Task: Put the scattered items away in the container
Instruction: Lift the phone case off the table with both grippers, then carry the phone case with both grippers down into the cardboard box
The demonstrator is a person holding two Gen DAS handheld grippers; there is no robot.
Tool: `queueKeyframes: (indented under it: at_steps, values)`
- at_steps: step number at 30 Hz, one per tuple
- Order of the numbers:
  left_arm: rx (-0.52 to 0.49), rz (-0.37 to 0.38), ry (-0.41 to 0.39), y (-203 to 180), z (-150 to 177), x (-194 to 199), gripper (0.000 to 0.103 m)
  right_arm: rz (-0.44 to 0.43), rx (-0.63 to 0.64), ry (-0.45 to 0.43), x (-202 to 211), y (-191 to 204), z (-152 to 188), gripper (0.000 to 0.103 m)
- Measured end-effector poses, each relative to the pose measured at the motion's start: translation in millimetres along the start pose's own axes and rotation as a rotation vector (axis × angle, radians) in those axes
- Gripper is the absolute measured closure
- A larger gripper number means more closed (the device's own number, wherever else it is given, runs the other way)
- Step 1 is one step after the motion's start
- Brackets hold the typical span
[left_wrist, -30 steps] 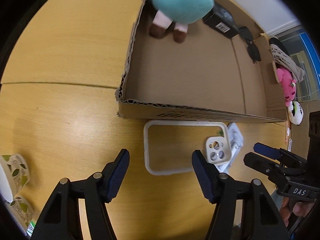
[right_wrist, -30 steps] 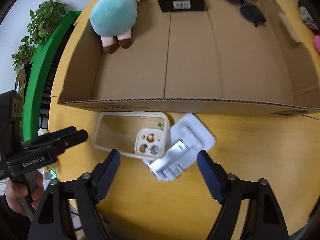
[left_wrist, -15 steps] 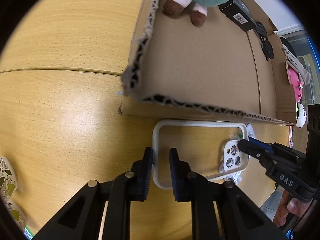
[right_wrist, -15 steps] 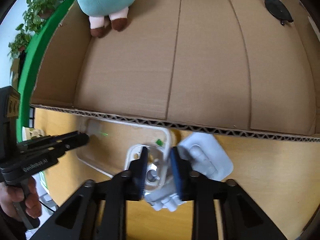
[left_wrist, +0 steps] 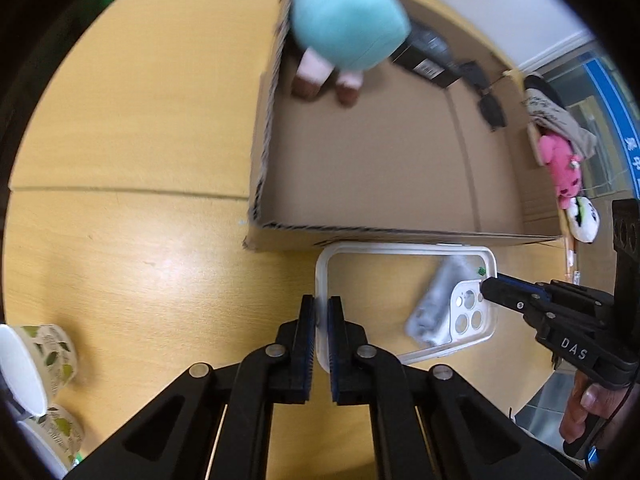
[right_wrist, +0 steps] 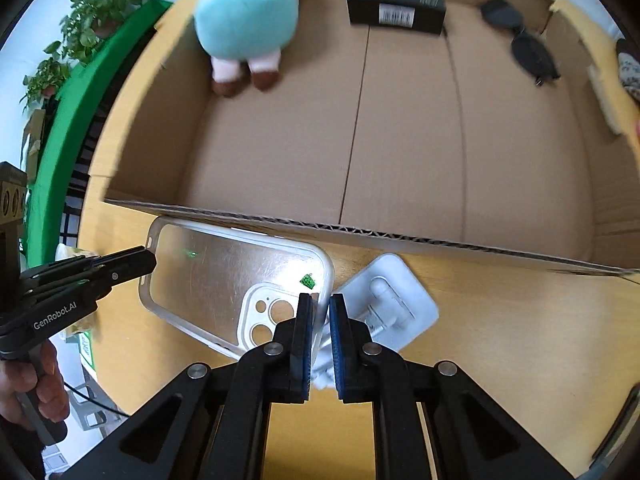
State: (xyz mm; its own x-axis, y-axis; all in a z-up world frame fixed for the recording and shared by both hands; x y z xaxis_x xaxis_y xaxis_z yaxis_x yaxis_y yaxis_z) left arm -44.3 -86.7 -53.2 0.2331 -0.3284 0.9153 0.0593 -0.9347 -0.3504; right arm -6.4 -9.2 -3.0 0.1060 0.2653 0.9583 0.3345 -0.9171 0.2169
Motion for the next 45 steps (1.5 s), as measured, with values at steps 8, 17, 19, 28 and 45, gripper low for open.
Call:
queueKeyframes:
  at_steps: [8, 17, 19, 28, 45]
  values:
    - [-0.065, 0.028, -0.172, -42, -33, 93, 0.098, 0.039, 0.048, -0.162, 97, 9, -17, 0.094]
    - [-0.119, 0.103, -0.326, -98, -58, 179, 0.098, 0.133, 0.143, -0.372, 219, 36, -40, 0.094]
    - [-0.119, 0.121, -0.356, -109, -61, 195, 0.098, 0.147, 0.166, -0.419, 247, 40, -43, 0.094]
    - [-0.135, 0.134, -0.504, -150, -77, 264, 0.098, 0.164, 0.228, -0.610, 347, 56, -52, 0.094]
    - [-0.153, 0.054, -0.566, -201, -107, 278, 0.098, 0.096, 0.248, -0.702, 389, 23, -70, 0.094]
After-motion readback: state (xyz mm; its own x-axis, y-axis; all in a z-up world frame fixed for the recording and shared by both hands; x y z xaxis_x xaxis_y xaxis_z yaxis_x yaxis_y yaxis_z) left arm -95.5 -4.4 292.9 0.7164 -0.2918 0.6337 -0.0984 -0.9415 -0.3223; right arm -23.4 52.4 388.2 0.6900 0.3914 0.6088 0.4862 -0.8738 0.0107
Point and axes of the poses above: each gripper's, at about its wrist camera, not at the fingertips, and x roughly against the way its jaws point, y to its left, z to its underside, the point moved 10 cm from there along -x, roughly the way its jaws point, and after that the axes turned 4 degrees about -y, right-handed, at the moved point
